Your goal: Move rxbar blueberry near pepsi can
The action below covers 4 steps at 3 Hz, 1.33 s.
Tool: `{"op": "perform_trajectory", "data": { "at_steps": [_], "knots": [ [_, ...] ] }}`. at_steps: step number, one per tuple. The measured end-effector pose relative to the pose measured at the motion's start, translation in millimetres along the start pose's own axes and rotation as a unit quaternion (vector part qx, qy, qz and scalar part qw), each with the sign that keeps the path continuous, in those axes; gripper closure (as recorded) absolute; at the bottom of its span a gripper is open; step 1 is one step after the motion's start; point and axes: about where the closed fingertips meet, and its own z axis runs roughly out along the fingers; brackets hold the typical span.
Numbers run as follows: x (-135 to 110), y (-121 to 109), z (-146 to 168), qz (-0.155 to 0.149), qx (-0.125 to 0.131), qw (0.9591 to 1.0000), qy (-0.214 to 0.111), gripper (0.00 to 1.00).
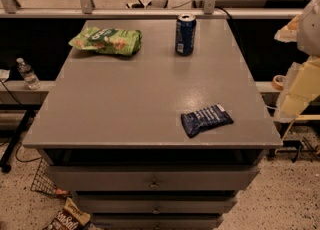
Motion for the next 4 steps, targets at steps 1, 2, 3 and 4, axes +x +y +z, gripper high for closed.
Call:
{"op": "perform_trajectory", "data": {
  "at_steps": [1, 2, 3, 4],
  "knots": [
    [0, 0, 0, 0.000, 0.000, 1.0000, 0.000, 0.00],
    [-8, -1, 11, -0.026, -0.010, 0.9994, -0.018, 0.00],
    [-38, -3, 57, -0.117, -0.054, 0.9885, -0.078, 0.00],
    [-65, -1, 104, -0.196, -0.101, 0.9661, -0.135, 0.00]
  ]
}}
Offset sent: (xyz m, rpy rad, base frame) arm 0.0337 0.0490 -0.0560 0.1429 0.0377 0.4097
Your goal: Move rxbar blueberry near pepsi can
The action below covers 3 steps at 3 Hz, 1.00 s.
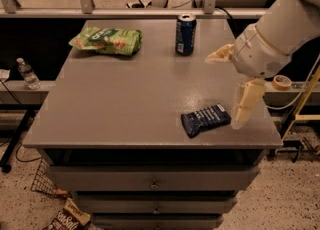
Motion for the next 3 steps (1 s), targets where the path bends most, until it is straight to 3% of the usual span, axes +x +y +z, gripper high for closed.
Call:
{"op": "perform_trajectory", "data": {
  "at_steps": [1, 2, 3],
  "knots": [
    [2, 1, 36, -0.036, -0.037, 0.9985, -0.019, 0.00],
    [11, 8, 61, -0.048, -0.066, 0.9965, -0.016, 0.00],
    [17, 12, 79, -0.054, -0.087, 0.9947, -0.012, 0.14]
  ]
}}
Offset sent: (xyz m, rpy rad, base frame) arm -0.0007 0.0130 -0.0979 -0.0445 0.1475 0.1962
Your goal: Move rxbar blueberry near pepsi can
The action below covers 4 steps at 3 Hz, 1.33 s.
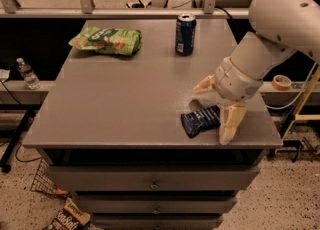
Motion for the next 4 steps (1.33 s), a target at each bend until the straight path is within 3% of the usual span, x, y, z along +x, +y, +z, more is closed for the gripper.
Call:
{"op": "perform_trajectory", "data": {
  "at_steps": [3, 4],
  "knots": [
    [-1, -1, -6, 0.000, -0.008, 1.0000, -0.001, 0.91],
    [-2, -2, -7, 0.000, -0.008, 1.0000, -0.001, 1.00]
  ]
}}
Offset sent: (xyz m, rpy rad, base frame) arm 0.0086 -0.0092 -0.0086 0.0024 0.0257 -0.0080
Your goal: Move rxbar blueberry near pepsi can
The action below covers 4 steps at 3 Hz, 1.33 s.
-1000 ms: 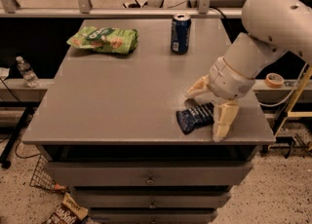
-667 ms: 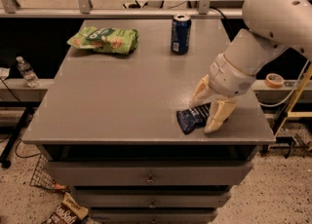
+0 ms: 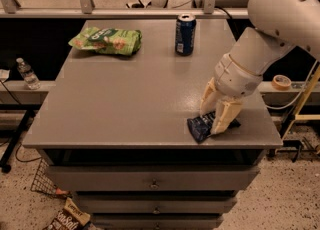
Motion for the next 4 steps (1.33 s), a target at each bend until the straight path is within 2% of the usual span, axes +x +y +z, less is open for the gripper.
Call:
{"op": "perform_trajectory", "data": {
  "at_steps": [1, 2, 4],
  "knots": [
    [10, -20, -29, 0.013, 0.044, 0.9989, -0.001, 1.00],
    [32, -48, -75, 0.043, 0.115, 0.9924, 0.002, 1.00],
    [29, -53, -82, 0.038, 0.126, 0.9913, 0.003, 1.00]
  ]
}}
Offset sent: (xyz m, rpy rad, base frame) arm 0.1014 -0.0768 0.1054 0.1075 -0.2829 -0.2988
